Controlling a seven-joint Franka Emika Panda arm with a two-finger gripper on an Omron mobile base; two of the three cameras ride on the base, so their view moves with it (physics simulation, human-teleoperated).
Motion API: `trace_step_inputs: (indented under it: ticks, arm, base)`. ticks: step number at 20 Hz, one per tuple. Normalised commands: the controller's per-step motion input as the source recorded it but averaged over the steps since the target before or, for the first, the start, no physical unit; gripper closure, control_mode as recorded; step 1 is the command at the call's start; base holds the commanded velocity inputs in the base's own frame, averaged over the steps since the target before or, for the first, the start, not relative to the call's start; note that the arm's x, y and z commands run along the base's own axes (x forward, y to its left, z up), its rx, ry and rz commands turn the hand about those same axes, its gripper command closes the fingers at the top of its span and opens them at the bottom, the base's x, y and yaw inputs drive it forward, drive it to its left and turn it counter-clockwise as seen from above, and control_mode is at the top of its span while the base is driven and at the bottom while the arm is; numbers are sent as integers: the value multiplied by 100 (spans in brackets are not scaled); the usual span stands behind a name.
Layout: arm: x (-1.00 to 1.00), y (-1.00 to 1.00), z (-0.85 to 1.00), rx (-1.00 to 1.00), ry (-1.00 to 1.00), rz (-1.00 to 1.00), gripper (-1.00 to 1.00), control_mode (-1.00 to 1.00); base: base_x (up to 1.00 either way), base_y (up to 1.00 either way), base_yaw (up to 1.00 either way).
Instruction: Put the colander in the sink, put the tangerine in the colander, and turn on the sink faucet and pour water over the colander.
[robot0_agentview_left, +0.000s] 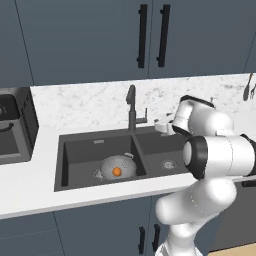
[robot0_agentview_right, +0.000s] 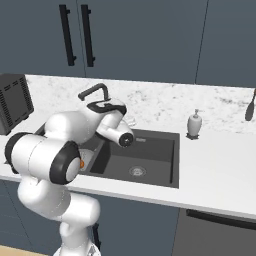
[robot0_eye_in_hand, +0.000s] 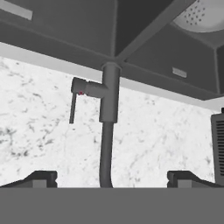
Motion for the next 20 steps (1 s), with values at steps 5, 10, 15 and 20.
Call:
trace_step_inputs:
  ticks: [5, 10, 15, 20]
  arm:
    - [18, 0, -2, 1, -10, 0, -100, -100]
    - [2, 0, 0, 5, -12, 1, -100, -100]
    - [0, 1, 0, 2, -13, 1, -100, -100]
    - [0, 4, 0, 0, -13, 2, -100, -100]
  base:
    - [0, 0, 0]
    - [0, 0, 0]
    - [0, 0, 0]
    - [0, 0, 0]
